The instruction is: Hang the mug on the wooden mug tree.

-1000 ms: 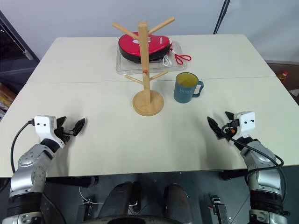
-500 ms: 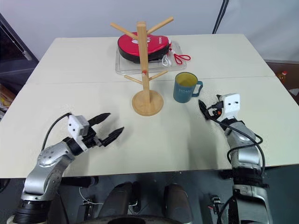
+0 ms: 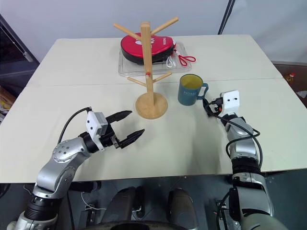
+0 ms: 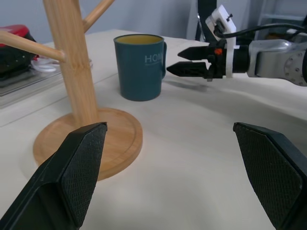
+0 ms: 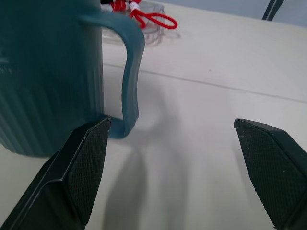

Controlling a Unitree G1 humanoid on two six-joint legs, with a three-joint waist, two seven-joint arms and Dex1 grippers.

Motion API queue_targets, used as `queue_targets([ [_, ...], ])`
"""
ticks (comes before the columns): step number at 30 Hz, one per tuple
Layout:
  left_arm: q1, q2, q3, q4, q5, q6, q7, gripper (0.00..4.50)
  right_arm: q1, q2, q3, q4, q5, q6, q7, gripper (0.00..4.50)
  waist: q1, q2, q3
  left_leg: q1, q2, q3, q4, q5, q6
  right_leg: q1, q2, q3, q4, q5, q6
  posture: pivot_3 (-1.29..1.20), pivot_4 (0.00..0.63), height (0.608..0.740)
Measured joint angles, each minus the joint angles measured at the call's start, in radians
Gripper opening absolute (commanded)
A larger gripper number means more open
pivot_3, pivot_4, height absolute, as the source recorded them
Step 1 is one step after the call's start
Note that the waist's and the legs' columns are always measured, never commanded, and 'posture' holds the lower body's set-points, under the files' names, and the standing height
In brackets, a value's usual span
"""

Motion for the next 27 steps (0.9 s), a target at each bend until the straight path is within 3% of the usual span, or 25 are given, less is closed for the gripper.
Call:
queue_targets([
  [19,-0.033,-0.013,-0.027,0.025,0.011,-0.003,-0.002,4.50,-0.197,0.021,0.016,0.307,-0.028,-0.127,0.003,4.29,-0.003,0.000,0.000,0.000,0.000,0.000,0.000,0.001,-0.002,0.000,0.000,0.000,0.000,0.000,0.000,0.00,0.150,0.740],
  [22,-0.035,-0.012,-0.027,0.025,0.011,-0.004,-0.001,4.50,-0.218,0.024,0.017,0.353,-0.027,-0.142,0.010,3.44,-0.001,0.000,0.000,0.000,0.000,0.000,0.000,0.003,-0.005,0.000,0.000,0.000,0.000,0.000,0.000,0.00,0.150,0.740],
  [27,-0.035,-0.012,-0.027,0.025,0.011,-0.004,0.000,4.50,-0.225,0.040,0.017,0.386,-0.025,-0.157,0.045,0.81,-0.001,0.000,0.000,0.000,0.000,0.000,0.000,0.003,-0.005,0.000,0.000,0.000,0.000,0.000,0.000,0.00,0.150,0.740],
])
